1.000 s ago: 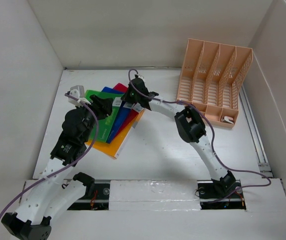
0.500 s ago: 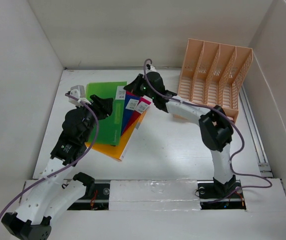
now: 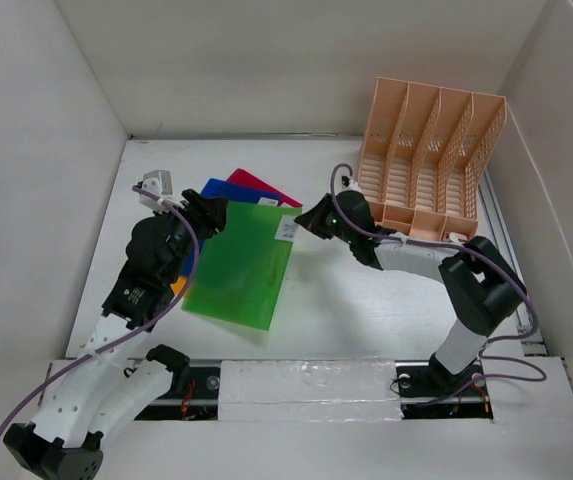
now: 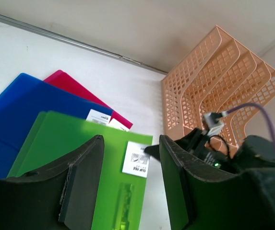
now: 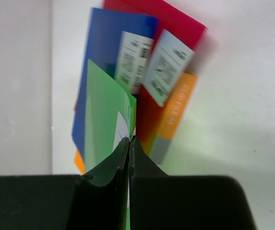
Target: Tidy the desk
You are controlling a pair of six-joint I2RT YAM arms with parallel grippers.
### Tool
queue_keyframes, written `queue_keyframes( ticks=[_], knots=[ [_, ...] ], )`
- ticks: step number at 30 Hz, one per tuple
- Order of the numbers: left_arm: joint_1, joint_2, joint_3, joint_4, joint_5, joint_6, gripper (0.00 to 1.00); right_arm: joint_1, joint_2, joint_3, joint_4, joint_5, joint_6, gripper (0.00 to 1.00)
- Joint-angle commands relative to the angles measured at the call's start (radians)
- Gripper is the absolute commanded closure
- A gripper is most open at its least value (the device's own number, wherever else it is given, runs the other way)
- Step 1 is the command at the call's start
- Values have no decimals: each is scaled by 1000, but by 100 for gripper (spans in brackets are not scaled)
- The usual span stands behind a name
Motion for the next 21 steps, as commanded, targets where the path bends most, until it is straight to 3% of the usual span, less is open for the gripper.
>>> queue_keyframes(
  ticks=[1, 3, 6, 7, 11, 15, 21],
  knots=[
    [0, -8, 36, 45, 6, 13, 55, -1, 19, -24, 123, 15, 46, 100],
    [0, 1, 38, 39, 4, 14, 55, -1, 27, -11, 118, 15, 44, 99],
    [0, -6, 38, 43, 6, 18, 55, -1, 44, 22, 74, 46, 35, 77],
    [0, -9, 36, 43, 3, 18, 55, -1, 52, 23, 66, 45, 35, 65],
    [0, -2, 36, 39, 12, 18, 55, -1, 76, 8, 55, 29, 32, 49],
    [0, -16, 30, 46, 3, 19, 55, -1, 105, -46, 174, -115, 41, 40],
    [0, -14, 30, 49, 15, 19, 55, 56, 105, -64, 129, -98, 46, 37]
  ],
)
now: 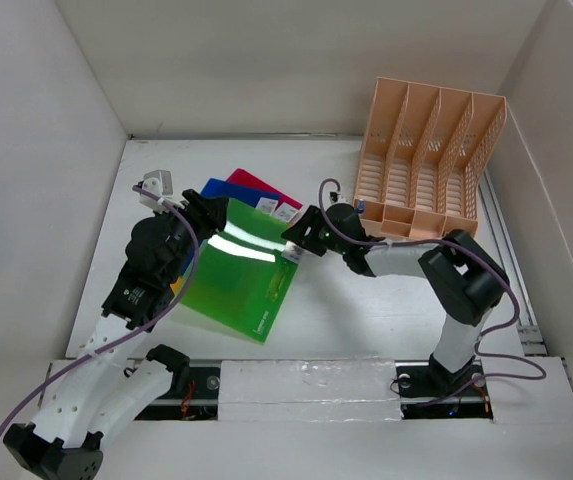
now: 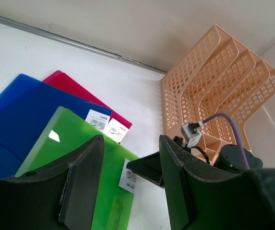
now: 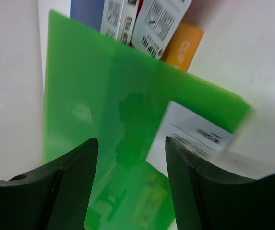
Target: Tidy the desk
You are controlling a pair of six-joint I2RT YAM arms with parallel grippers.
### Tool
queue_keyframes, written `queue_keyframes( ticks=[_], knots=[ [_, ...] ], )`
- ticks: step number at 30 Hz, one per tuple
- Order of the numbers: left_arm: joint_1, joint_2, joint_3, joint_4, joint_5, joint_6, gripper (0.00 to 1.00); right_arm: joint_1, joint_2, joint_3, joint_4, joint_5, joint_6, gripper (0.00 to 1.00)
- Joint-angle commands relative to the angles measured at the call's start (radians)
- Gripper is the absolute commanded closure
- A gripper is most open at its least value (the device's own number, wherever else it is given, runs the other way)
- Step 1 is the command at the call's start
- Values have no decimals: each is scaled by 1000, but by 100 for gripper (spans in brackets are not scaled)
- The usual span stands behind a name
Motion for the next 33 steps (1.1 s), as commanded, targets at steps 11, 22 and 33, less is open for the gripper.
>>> queue_keyframes(
  ticks=[11, 22, 33],
  knots=[
    [0, -11, 32, 45, 25, 14, 55, 67, -148, -145, 49, 99, -50, 38],
    [0, 5, 30, 56, 30, 8, 55, 65, -273, -286, -34, 266, -75, 38],
    [0, 112, 39, 19, -29, 18, 55, 23, 14, -300, 325, 50, -31, 38]
  ],
)
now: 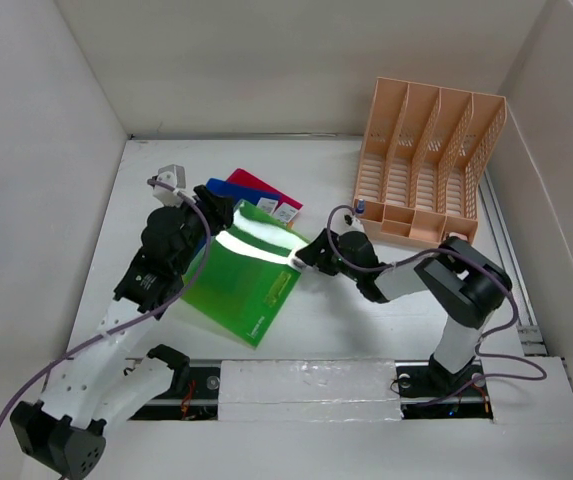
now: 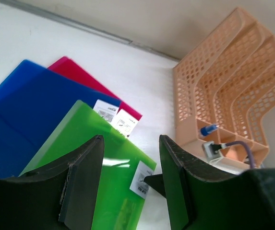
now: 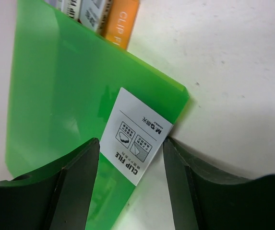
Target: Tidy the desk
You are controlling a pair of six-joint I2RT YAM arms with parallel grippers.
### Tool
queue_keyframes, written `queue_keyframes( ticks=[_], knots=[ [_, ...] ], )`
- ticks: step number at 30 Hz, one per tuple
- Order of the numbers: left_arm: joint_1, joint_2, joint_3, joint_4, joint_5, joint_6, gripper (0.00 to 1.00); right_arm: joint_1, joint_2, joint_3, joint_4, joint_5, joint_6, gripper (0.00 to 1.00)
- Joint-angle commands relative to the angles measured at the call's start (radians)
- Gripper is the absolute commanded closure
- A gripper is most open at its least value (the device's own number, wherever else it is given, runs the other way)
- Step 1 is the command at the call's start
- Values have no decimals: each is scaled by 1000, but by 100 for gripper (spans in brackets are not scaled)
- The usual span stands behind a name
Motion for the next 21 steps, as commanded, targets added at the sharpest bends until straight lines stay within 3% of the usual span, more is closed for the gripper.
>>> queue_keyframes(
  ticks=[1, 4, 7, 8, 9, 12, 21],
  knots=[
    [0, 60, 40, 4, -32, 15, 55, -3, 78, -13, 122, -80, 18, 38],
    [0, 123, 51, -5, -72, 20, 56, -25, 146, -20, 250, -150, 50, 39],
    [0, 213, 79, -67, -77, 20, 66, -25, 197, -20, 349, -170, 80, 39],
    [0, 267, 97, -110, -77, 17, 80, -25, 207, -18, 376, -170, 87, 39],
    [0, 267, 97, -111, -77, 17, 81, -25, 206, -18, 377, -169, 87, 39],
    [20, 375, 139, -173, -80, 2, 100, -16, 192, -15, 383, -160, 80, 39],
    [164, 516, 107, -166, 72, -97, 100, -16, 148, -55, 422, -137, 61, 39]
  ],
)
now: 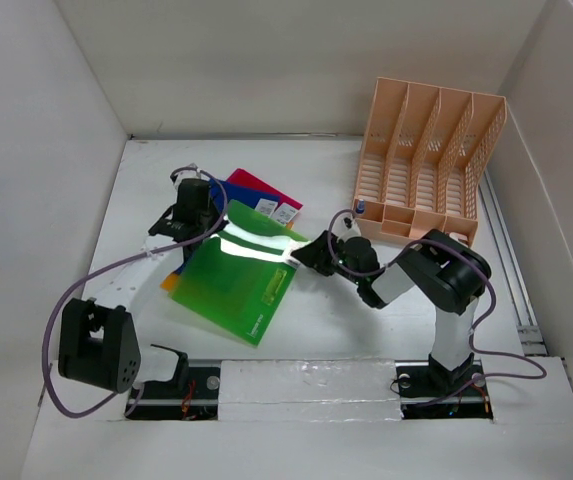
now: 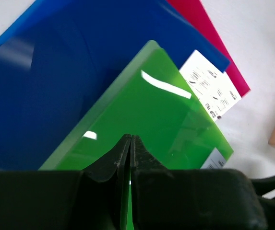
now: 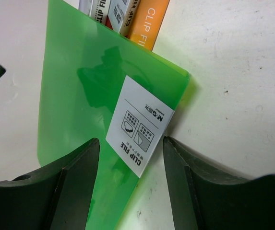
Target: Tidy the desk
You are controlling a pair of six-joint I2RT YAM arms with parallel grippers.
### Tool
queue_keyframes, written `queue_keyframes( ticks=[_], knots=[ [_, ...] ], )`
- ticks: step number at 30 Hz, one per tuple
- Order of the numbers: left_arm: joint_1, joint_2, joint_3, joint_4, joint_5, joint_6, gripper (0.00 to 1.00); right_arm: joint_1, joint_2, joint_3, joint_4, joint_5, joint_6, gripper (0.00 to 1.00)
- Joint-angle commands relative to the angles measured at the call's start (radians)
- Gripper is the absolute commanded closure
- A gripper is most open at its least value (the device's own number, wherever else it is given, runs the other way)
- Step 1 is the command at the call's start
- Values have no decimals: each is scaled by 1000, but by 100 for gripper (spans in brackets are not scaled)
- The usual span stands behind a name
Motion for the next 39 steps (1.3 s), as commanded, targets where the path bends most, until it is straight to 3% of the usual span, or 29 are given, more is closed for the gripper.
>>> queue_keyframes(
  ticks=[1, 16, 23, 39],
  knots=[
    [27, 33, -13, 4, 47, -51, 100, 6, -19, -33, 57, -3, -14, 39],
    [27, 156, -5, -32, -4, -85, 100, 34, -2, 6, 26, 3, -33, 38],
    [86, 213, -26, -10, 73, -87, 100, 53, -17, 30, 2, 4, -33, 38],
    [86, 218, -23, 13, 125, -77, 100, 104, 36, 76, 115, -59, -8, 40]
  ],
)
